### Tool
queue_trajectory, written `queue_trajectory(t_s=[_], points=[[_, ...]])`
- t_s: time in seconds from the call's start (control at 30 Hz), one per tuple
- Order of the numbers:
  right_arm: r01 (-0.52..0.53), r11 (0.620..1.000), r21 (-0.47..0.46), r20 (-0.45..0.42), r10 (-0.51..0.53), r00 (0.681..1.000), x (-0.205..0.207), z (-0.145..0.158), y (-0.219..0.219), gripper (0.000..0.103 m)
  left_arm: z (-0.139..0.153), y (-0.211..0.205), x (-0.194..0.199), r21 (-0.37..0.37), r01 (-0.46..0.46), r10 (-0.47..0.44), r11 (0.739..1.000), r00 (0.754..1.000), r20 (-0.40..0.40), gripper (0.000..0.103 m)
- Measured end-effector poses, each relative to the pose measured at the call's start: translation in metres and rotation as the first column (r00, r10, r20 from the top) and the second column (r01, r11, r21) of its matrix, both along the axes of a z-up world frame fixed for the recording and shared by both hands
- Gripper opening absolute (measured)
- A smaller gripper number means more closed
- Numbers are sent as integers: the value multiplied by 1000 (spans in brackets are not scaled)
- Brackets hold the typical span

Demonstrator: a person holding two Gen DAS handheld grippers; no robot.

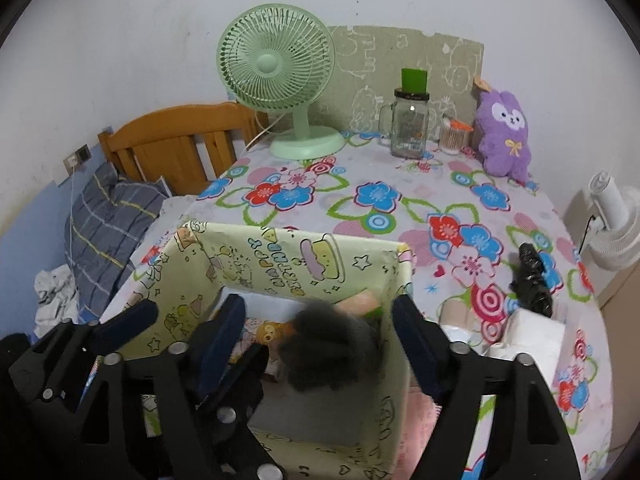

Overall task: Organize soft objects
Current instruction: 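Lower the grey sock into the fabric box and open the right tool, then withdraw both tools from the box toward the pink paper and white towel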

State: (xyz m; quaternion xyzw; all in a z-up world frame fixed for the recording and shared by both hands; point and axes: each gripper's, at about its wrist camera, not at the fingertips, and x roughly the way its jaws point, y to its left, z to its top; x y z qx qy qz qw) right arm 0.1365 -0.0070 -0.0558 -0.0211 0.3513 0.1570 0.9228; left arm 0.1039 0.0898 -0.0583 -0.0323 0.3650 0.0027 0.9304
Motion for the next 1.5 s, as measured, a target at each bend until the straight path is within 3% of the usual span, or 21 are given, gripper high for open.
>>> queue_trajectory(t_s=[0.57,0.7,0.93,1.2,1.5], points=[[69,997,28,52,-70,996,-25,16,-53,85,17,-50,-19,22,62,-63,998,997,50,95],[98,994,39,78,-101,992,-34,21,-70,95,22,-63,-24,19,64,-66,998,995,74,97],[134,989,61,121,-141,983,-47,31,-98,97,30,-84,-33,24,61,-63,998,993,102,102],[167,984,66,127,-174,977,-57,30,-125,103,31,-111,-40,44,92,-96,995,990,108,103],[201,979,37,128,-204,970,-65,27,-153,103,27,-140,-45,39,133,-136,990,984,115,103]])
